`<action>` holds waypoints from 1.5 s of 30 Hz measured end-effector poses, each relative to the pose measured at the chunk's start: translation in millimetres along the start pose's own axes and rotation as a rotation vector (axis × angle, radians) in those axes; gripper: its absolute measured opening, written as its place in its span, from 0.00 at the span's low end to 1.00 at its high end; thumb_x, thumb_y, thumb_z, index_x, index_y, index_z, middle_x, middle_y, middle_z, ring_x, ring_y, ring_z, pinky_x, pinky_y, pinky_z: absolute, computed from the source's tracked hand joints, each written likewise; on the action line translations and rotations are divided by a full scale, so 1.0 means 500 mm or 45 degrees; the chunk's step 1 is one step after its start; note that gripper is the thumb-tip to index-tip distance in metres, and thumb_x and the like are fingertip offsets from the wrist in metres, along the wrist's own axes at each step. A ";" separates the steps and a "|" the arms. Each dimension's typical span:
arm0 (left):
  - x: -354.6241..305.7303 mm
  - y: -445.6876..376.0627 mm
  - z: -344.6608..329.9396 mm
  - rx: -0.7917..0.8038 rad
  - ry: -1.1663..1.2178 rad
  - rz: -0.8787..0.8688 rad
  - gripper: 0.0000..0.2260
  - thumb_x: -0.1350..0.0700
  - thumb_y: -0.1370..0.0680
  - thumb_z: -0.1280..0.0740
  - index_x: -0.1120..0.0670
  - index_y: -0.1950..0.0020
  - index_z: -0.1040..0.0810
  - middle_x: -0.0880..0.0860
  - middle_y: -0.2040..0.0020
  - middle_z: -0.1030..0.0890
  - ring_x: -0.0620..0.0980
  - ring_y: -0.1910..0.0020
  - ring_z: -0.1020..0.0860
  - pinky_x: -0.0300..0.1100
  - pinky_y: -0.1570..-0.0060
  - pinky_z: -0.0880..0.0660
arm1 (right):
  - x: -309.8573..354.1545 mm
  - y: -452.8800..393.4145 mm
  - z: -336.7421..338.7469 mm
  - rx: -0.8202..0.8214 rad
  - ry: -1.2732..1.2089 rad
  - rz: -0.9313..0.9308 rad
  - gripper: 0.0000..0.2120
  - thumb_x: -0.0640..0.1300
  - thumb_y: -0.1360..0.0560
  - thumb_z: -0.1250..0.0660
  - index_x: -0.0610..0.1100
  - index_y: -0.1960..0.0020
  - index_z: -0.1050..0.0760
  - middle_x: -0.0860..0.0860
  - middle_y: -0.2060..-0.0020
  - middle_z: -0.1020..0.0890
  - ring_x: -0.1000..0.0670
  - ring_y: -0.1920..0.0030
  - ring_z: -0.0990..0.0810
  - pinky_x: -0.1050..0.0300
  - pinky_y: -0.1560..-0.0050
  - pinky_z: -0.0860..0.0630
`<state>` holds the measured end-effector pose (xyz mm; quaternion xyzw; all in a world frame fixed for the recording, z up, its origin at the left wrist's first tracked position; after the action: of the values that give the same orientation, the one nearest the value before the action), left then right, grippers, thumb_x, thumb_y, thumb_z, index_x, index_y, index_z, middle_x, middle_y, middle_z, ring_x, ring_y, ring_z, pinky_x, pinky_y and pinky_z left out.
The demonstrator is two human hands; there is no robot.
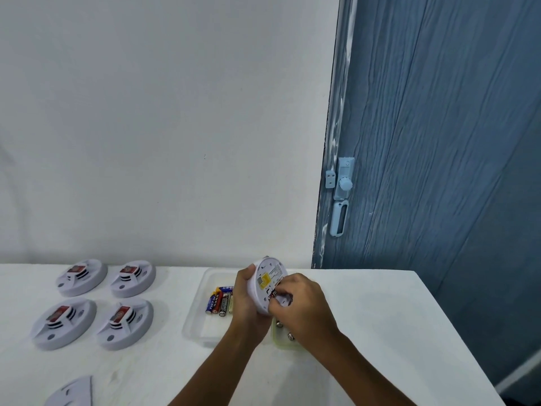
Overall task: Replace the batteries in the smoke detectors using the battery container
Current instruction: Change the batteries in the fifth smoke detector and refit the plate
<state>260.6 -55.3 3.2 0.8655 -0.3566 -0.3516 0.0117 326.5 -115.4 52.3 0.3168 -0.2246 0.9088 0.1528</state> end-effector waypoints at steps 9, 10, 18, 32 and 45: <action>0.005 0.000 -0.002 -0.011 -0.033 0.062 0.20 0.45 0.23 0.43 0.60 0.46 0.23 0.58 0.61 0.20 0.54 0.59 0.22 0.43 0.63 0.20 | -0.009 -0.001 -0.007 -0.021 -0.025 -0.050 0.14 0.50 0.29 0.30 0.42 0.48 0.18 0.48 0.51 0.18 0.55 0.53 0.23 0.76 0.63 0.32; 0.005 0.001 -0.002 -0.016 -0.038 0.065 0.20 0.45 0.22 0.43 0.60 0.46 0.24 0.58 0.61 0.20 0.54 0.58 0.22 0.43 0.63 0.20 | -0.011 -0.001 -0.007 -0.021 -0.028 -0.050 0.13 0.50 0.29 0.30 0.42 0.49 0.18 0.48 0.51 0.19 0.55 0.53 0.23 0.76 0.64 0.32; 0.015 -0.012 0.006 -0.019 -0.064 0.068 0.20 0.45 0.26 0.40 0.60 0.46 0.24 0.58 0.60 0.22 0.54 0.58 0.22 0.45 0.59 0.23 | -0.013 -0.002 -0.011 -0.022 -0.023 0.011 0.16 0.51 0.30 0.34 0.41 0.52 0.18 0.46 0.55 0.19 0.55 0.58 0.25 0.77 0.68 0.36; -0.002 -0.026 0.002 0.094 0.036 0.120 0.19 0.44 0.24 0.43 0.58 0.52 0.23 0.57 0.60 0.24 0.53 0.58 0.25 0.46 0.53 0.31 | 0.004 -0.004 -0.001 0.047 -0.168 0.423 0.12 0.47 0.23 0.38 0.41 0.46 0.21 0.50 0.51 0.19 0.57 0.51 0.22 0.76 0.50 0.30; -0.031 -0.038 0.056 0.029 0.086 0.072 0.23 0.43 0.31 0.37 0.57 0.42 0.24 0.58 0.49 0.23 0.57 0.45 0.26 0.55 0.37 0.33 | -0.270 -0.068 -0.009 -0.091 -0.213 -0.568 0.04 0.41 0.24 0.33 0.45 0.58 0.22 0.49 0.61 0.18 0.48 0.57 0.20 0.57 0.57 0.25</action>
<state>247.2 -25.2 -13.8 0.8665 -0.3842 -0.3178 0.0238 440.0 -102.5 -27.1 0.4272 -0.1931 0.8145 0.3416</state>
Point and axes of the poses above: each hand's wrist, its own y-axis away from the middle knuckle, its own z-axis out of the back of the hand, x = y × z, the point moved 8 cm from there along -y, towards the middle knuckle
